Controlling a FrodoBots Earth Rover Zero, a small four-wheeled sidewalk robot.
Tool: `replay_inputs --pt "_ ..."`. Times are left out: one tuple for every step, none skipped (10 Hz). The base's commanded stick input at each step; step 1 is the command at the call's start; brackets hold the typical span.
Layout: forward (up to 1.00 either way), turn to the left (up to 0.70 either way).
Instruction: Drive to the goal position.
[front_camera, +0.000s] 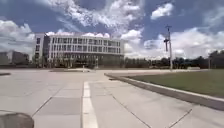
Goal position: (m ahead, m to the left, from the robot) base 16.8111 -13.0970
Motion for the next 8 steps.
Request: replay_inputs --pt "0.7 0.0" --pt "0.7 0.0" --pt "0.7 0.0" --pt "0.7 0.0" --pt "0.7 0.0" --pt "0.7 0.0" --pt "0.7 0.0" --pt "0.7 0.09"
